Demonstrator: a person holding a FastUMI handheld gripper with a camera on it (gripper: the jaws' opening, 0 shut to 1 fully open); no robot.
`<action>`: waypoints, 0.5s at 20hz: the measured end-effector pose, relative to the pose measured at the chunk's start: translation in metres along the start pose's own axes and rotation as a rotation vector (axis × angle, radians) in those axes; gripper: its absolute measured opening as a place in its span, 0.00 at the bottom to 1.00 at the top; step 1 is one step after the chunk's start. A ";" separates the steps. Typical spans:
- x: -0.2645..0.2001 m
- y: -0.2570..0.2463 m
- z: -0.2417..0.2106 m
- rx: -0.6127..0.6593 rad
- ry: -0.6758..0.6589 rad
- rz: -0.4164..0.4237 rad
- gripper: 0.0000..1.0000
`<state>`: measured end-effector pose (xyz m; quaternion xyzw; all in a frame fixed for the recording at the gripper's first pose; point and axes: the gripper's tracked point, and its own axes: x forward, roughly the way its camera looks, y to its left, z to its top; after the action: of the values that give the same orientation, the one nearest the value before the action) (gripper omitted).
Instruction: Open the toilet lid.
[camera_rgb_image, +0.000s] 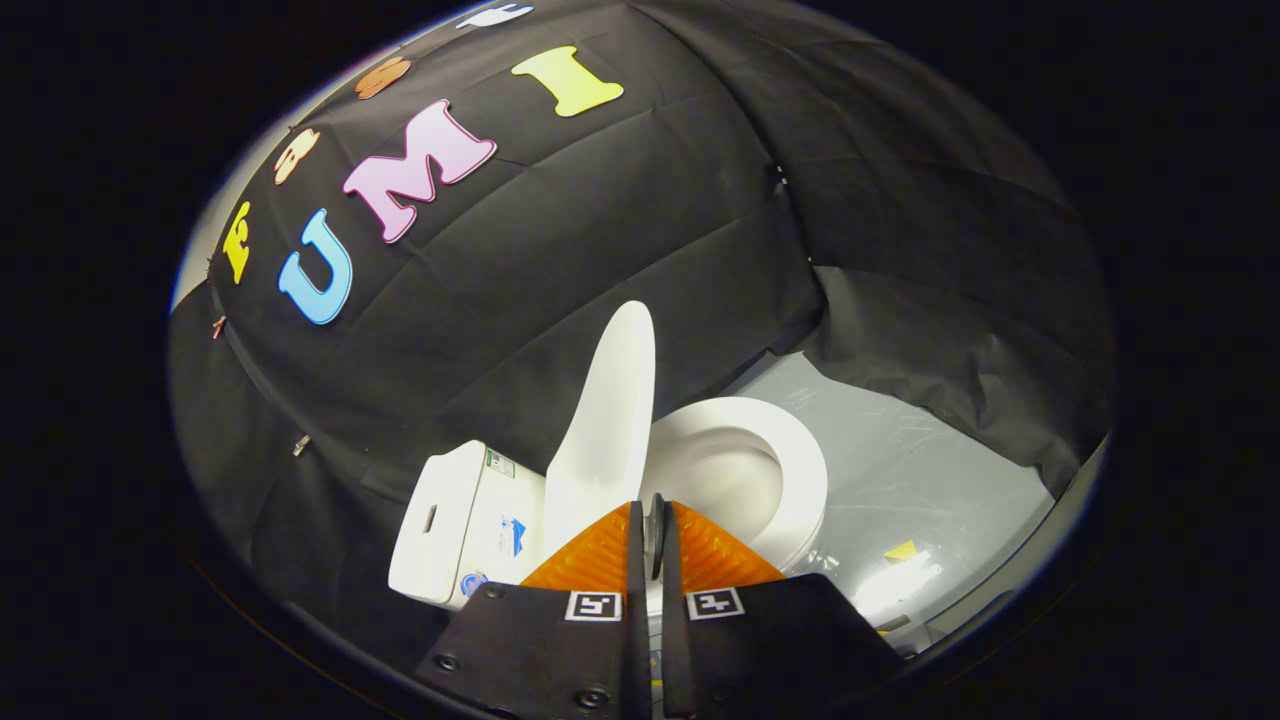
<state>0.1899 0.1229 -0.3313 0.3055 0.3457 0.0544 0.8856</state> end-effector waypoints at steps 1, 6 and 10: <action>-0.002 0.008 0.000 -0.005 -0.005 0.003 0.09; -0.009 0.047 0.003 -0.092 -0.035 -0.002 0.10; -0.015 0.079 0.004 -0.143 -0.058 -0.004 0.09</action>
<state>0.1907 0.1804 -0.2746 0.2424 0.3159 0.0683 0.9148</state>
